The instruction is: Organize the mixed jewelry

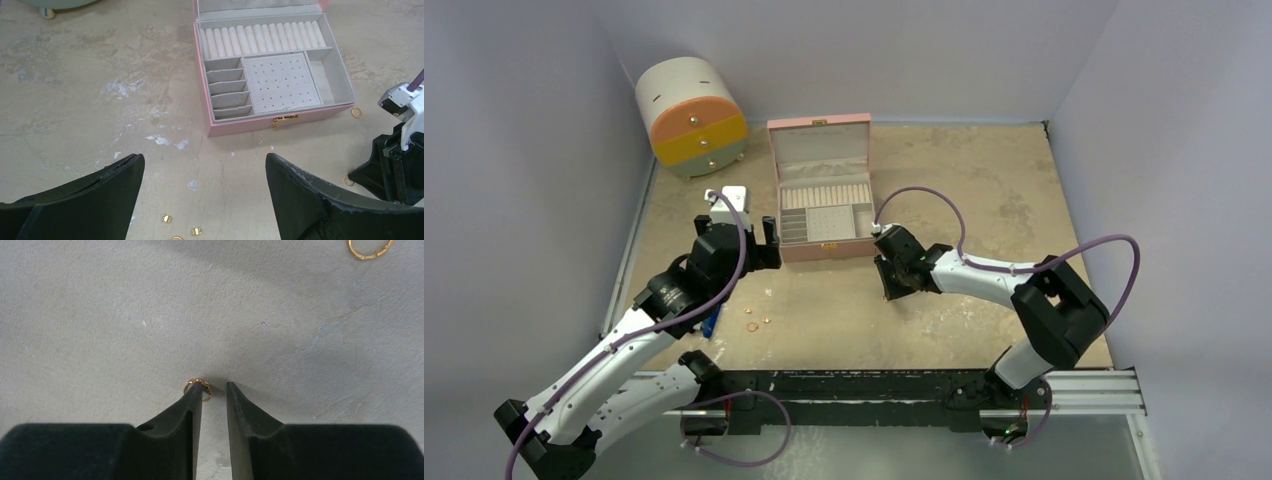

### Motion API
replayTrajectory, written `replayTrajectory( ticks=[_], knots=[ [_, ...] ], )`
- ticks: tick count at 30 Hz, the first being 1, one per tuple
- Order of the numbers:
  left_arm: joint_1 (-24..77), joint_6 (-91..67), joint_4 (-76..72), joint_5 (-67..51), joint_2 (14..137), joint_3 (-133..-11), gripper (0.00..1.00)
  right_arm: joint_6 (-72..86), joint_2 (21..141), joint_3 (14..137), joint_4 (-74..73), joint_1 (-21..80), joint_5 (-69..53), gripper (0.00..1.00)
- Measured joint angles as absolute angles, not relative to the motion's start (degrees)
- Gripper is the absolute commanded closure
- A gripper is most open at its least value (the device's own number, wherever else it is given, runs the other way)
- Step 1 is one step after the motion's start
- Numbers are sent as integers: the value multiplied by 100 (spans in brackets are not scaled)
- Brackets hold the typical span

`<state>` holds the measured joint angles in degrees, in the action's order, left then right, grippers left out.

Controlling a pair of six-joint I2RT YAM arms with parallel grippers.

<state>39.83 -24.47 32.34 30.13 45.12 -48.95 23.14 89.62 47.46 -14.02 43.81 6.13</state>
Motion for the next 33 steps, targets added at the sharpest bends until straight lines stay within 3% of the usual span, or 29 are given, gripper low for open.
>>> replayTrajectory(
  ticks=[15, 24, 33],
  knots=[
    [3983, -2447, 3234, 3026, 4512, -4895, 9, 2119, 9032, 4757, -1286, 4541, 941, 81],
    [3983, -2447, 3234, 3028, 4512, -4895, 9, 2145, 9056, 4766, -1251, 4705, 1107, 100],
    [3983, -2447, 3234, 2998, 4510, -4895, 9, 2456, 9074, 4766, -1238, 4993, 1409, 100]
  ],
)
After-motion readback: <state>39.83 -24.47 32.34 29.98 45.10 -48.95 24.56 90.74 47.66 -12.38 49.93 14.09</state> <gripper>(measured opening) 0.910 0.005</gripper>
